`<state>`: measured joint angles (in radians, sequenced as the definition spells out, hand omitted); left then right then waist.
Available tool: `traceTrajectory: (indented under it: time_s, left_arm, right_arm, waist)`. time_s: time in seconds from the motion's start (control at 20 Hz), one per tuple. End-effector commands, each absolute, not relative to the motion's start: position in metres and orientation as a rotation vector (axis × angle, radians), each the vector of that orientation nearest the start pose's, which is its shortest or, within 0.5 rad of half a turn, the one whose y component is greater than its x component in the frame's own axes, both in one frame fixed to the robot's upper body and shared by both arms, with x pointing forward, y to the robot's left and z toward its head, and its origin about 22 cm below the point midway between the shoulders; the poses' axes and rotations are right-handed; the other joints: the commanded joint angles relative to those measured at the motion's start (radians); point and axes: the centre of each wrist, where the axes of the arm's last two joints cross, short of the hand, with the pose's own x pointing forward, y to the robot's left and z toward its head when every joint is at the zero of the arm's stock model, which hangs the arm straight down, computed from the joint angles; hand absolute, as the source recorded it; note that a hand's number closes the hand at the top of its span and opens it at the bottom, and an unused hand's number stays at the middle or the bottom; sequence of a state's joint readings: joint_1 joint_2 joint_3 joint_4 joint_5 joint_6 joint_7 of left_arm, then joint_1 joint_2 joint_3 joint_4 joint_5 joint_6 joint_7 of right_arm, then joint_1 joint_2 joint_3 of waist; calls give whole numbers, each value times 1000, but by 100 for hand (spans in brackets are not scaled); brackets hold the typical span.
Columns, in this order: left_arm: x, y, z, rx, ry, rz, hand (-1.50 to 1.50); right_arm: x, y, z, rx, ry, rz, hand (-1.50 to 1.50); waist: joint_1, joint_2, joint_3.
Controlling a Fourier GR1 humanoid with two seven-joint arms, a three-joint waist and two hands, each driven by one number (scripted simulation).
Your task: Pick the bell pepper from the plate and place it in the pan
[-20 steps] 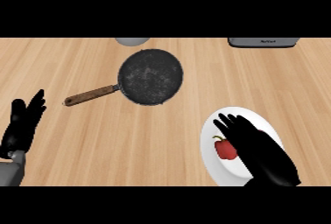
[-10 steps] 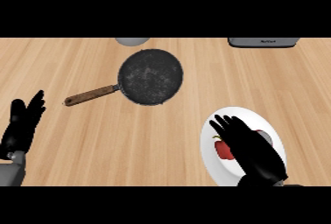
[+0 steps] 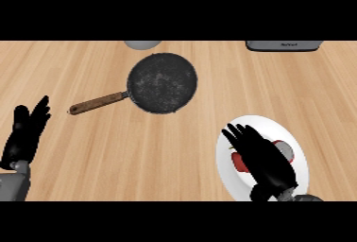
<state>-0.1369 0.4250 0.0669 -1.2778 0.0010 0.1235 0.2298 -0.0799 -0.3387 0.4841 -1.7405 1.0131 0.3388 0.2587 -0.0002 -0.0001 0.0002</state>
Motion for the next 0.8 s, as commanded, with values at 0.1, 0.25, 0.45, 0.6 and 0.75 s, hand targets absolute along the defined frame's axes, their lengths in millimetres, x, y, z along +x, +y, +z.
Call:
traceTrajectory:
  time_s: [0.1,0.25,0.45,0.6,0.75]
  left_arm:
    - [285,355,25,494,-1208,-104,0]
    - [262,354,0,484,-1205,-81,0]
    - [269,354,7,495,-1196,-91,0]
    - [272,363,15,517,-1194,-106,0]
    - [279,351,7,483,-1199,-89,0]
  right_arm:
    - [229,-157,26,-715,-1189,1518,-150]
    - [248,-184,17,-740,-1162,1515,-150]
    - [244,-176,20,-756,-1139,1557,150]
    - [247,-183,17,-849,-1274,1620,150]
    - [257,-181,26,-880,-1269,1623,150]
  waist:
    - [0,0,0]
    - [3,0,0]
    - [1,0,0]
    - [1,0,0]
    - [0,1,0]
